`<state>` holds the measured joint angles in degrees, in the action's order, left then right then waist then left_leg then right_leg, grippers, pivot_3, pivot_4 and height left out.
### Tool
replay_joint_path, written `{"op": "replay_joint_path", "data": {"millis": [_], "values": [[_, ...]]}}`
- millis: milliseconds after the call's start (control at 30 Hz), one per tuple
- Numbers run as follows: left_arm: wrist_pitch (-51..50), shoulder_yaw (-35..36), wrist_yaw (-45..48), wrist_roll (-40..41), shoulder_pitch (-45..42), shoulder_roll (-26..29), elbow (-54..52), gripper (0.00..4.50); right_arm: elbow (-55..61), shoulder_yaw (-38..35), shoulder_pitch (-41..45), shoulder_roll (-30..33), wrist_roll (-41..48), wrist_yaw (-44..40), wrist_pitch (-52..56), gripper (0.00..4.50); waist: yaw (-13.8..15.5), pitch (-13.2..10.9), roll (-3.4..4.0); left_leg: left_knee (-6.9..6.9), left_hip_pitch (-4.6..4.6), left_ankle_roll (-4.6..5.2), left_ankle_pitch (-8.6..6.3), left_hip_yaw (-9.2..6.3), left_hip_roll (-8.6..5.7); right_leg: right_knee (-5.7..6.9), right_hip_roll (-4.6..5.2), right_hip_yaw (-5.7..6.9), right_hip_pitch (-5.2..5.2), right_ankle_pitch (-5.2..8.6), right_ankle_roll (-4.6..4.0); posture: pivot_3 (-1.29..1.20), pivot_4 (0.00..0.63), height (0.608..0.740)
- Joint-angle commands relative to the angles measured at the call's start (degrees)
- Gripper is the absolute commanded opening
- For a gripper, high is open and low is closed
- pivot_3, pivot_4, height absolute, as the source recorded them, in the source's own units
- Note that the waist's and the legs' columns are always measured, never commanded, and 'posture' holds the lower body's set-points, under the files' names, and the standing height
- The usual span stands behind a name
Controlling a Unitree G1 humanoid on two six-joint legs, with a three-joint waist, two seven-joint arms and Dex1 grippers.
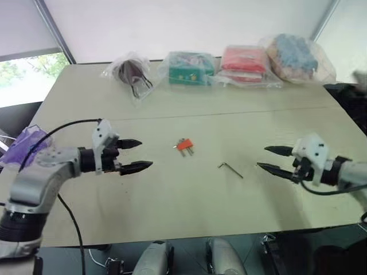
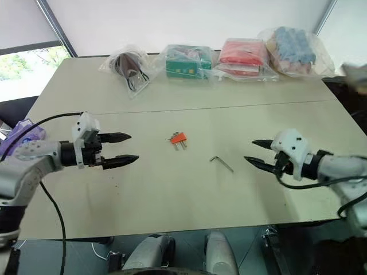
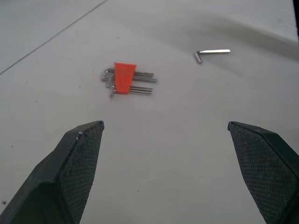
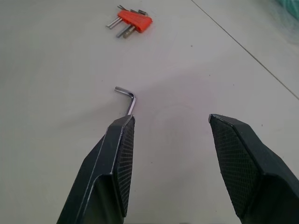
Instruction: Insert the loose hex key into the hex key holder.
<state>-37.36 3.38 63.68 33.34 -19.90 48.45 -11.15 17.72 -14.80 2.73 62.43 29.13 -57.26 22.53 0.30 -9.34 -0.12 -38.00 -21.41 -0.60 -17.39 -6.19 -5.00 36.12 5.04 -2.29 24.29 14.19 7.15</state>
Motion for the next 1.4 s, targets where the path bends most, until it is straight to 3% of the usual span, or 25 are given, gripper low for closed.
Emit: {"op": "replay_joint_path", "data": {"millis": [33,267,933,1033,1200,1400], "values": [[-0.2,-0.1,2.4,0.7,-2.8,0.9,1.7,4.44,1.8,-0.5,2.6,1.7,2.0,-2.8,2.4,2.62,0.0,-0.1,-0.09,0.0,-0.01,0.0,0.0,0.0,0.0,-0.01,0.0,0.0,0.0,0.0,0.0,0.0,0.15,0.74],[-2.5,0.3,1.4,1.8,-5.9,-1.0,2.0,4.44,2.8,1.8,9.0,0.3,2.2,-2.8,5.9,2.62,0.3,-0.1,-0.12,-0.03,-0.08,-0.01,0.0,0.0,-0.01,-0.01,0.09,-0.01,0.06,0.0,0.01,0.0,0.15,0.74],[-1.9,1.0,-2.3,1.0,-6.2,-2.8,2.8,4.44,1.7,5.6,12.4,-1.6,-1.7,-3.5,3.6,2.62,0.3,-0.1,-0.14,-0.03,-0.1,-0.03,0.01,0.0,-0.02,0.0,0.14,-0.01,0.11,-0.01,0.01,0.0,0.15,0.74],[-0.2,0.8,-4.1,-0.5,-5.8,-3.7,3.3,4.44,0.2,7.8,14.8,-4.5,-4.1,-1.7,1.2,2.62,0.3,-0.1,-0.14,-0.03,-0.1,-0.03,0.01,0.01,-0.02,0.0,0.14,-0.01,0.12,-0.01,0.01,0.0,0.15,0.74],[7.7,-1.1,-10.5,-8.4,-4.0,-7.1,4.9,4.44,-9.0,18.3,22.8,-17.7,-16.3,6.8,-9.0,2.62,-0.1,-0.1,-0.21,-0.01,-0.07,-0.33,0.18,0.02,0.0,0.04,0.1,-0.03,0.16,-0.01,0.01,0.0,0.15,0.74],[9.5,-0.4,-14.5,-10.2,-2.5,-10.0,4.8,4.44,-21.9,27.7,30.7,-29.0,-25.6,9.9,-15.2,2.62,-0.5,-0.1,-0.21,-0.03,-0.2,-0.43,0.24,0.05,-0.04,0.08,0.06,-0.03,0.3,-0.01,0.02,0.0,0.15,0.74]]}}
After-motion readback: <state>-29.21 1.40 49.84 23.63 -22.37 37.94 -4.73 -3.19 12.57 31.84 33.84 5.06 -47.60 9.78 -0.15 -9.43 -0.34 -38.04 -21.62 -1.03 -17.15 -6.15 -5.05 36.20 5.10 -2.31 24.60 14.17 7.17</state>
